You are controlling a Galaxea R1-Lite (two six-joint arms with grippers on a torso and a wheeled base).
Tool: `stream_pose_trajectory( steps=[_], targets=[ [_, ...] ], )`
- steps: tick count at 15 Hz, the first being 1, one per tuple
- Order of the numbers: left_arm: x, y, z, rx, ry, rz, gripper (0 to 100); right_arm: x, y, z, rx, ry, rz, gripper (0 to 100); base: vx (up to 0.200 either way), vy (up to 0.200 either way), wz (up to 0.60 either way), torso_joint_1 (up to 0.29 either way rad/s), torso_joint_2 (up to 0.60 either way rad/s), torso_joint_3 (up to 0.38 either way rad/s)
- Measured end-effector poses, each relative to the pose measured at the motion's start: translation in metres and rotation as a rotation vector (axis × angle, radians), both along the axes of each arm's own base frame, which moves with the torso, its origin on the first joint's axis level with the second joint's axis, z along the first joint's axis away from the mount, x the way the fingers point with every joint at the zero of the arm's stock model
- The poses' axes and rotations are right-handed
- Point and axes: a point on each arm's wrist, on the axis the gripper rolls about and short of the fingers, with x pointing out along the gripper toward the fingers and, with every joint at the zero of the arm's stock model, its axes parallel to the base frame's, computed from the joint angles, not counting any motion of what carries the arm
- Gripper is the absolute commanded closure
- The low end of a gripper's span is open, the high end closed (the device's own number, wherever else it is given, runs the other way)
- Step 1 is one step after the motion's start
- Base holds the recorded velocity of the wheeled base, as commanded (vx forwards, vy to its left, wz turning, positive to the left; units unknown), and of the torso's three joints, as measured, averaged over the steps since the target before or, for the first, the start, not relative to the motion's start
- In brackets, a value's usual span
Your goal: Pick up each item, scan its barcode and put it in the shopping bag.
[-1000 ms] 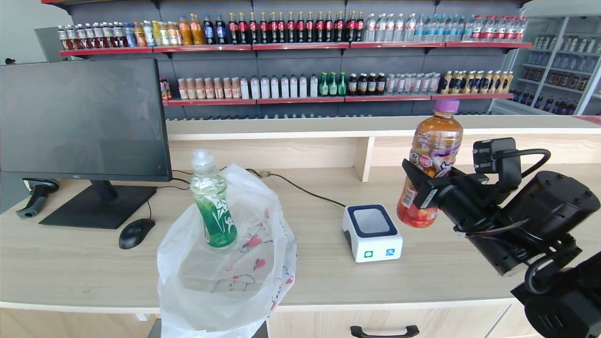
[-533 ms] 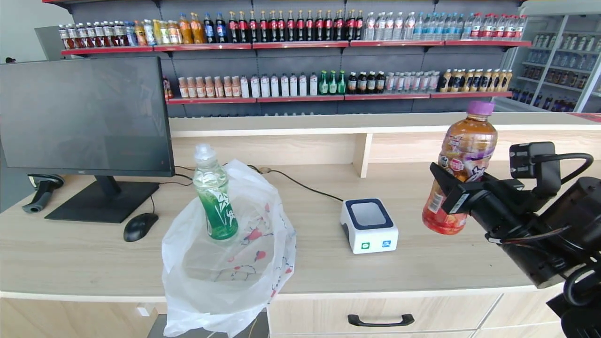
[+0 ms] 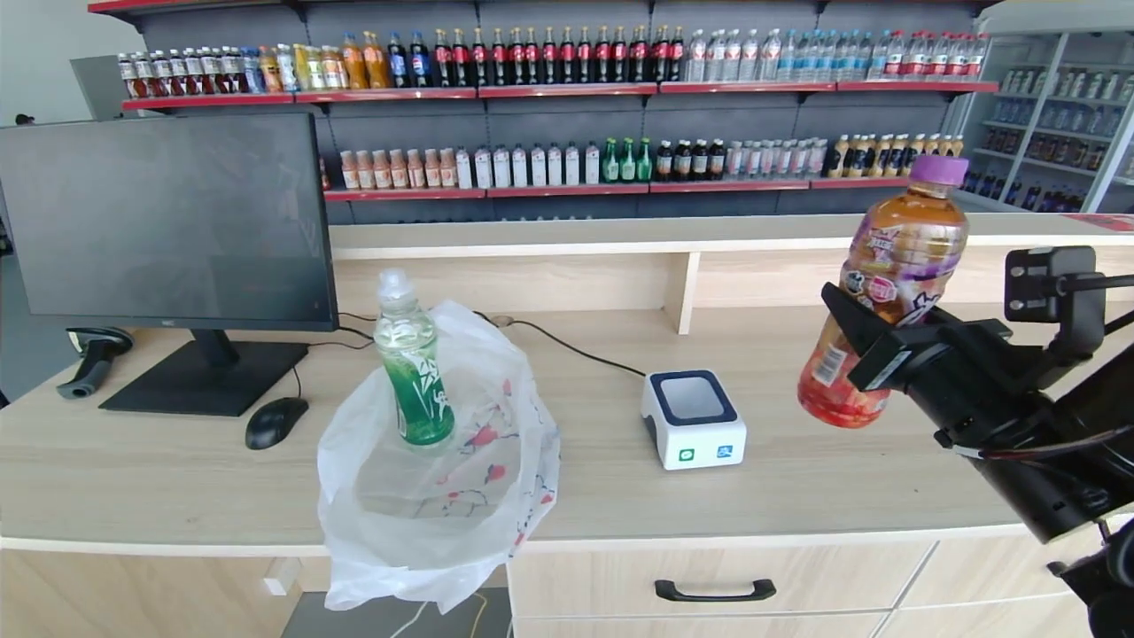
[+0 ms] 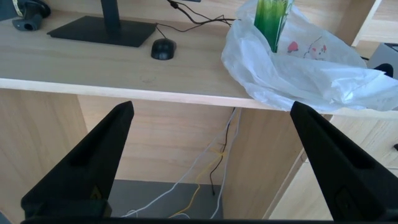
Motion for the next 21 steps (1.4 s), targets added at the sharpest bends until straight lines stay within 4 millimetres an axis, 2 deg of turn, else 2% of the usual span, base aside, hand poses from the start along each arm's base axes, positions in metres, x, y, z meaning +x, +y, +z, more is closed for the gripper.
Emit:
stream_pose_trajectory(
  steps=[12, 18, 21],
  targets=[
    [0.000, 0.000, 0.000, 0.000, -0.001, -0.001, 0, -0.011, 0.004, 0.011, 0.013, -0.037, 0.029, 100, 0.000, 0.200, 0.00, 0.002, 0.00, 0.002],
    [0.000, 0.000, 0.000, 0.008, 0.000, -0.001, 0, -0.011, 0.004, 0.009, 0.011, -0.030, 0.030, 100, 0.000, 0.000, 0.00, 0.000, 0.00, 0.000],
    [0.000, 0.000, 0.000, 0.008, 0.000, -0.002, 0, -0.015, 0.011, 0.005, 0.001, -0.011, 0.064, 100, 0.200, 0.000, 0.00, 0.004, 0.00, 0.004]
  ],
)
